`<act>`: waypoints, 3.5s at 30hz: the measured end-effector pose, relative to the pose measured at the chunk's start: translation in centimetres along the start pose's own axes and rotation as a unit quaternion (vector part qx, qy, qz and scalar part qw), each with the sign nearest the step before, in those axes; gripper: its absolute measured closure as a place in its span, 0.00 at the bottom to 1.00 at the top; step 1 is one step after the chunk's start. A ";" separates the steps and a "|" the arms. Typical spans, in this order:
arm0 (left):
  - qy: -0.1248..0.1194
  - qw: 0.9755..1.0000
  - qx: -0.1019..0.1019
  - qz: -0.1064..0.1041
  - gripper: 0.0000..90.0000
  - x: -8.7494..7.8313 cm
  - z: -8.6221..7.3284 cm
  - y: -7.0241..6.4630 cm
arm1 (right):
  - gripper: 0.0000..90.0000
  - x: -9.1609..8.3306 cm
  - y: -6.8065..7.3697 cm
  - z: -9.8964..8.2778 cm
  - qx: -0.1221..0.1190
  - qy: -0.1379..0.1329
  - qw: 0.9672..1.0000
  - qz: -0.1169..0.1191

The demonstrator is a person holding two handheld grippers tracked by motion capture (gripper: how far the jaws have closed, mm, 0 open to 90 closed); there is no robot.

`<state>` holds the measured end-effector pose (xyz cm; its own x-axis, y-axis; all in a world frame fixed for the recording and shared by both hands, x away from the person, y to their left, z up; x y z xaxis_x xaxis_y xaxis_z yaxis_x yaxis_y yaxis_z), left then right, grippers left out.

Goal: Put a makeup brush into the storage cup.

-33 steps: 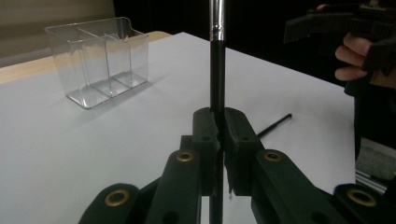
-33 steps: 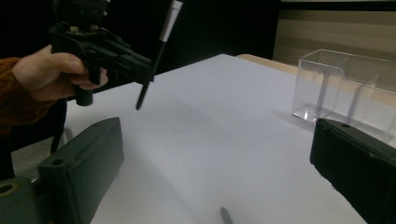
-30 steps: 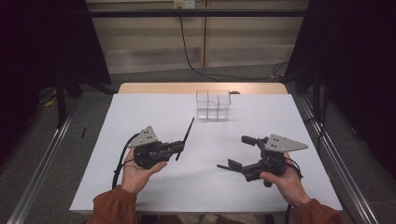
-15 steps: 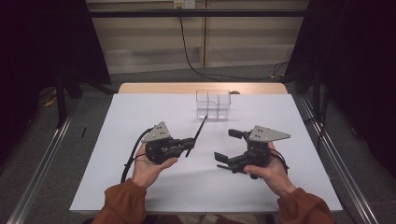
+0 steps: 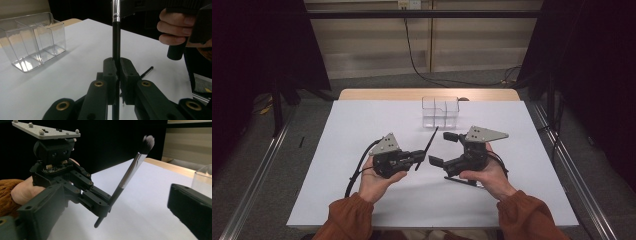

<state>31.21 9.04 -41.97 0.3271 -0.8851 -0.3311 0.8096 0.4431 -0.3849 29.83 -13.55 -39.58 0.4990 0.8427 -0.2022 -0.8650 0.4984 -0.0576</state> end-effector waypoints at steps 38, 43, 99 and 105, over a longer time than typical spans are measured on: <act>0.010 1.000 0.019 -0.016 0.94 0.6 -0.9 -0.3 | 0.93 1.3 0.3 -0.4 -0.007 -0.003 1.000 0.014; 0.007 1.000 0.020 -0.020 0.93 0.7 -1.1 -0.2 | 0.93 1.3 0.3 -0.4 -0.002 -0.005 1.000 0.021; -0.058 0.990 -0.070 0.108 0.03 -4.6 -1.4 2.3 | 0.94 0.4 -0.3 0.0 -0.009 -0.002 1.000 0.007; -0.070 0.987 -0.062 0.130 0.03 -6.4 -1.7 3.1 | 0.94 0.4 -0.5 0.0 -0.009 -0.002 1.000 0.004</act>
<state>30.73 16.34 -42.51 0.5865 -0.7465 -0.3143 0.6265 0.6640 -0.4082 30.45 -13.50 -39.64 0.4916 0.8479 -0.1986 -0.8702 0.4872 -0.0738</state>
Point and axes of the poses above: each handheld gripper's, and its own axes: x roughly forward along the jaws, z roughly out of its top, y roughly to its left, the point moved 2 cm from there along x, roughly forward along the jaws, and after that the axes turned 15 degrees about -x, right-handed, at the moved point
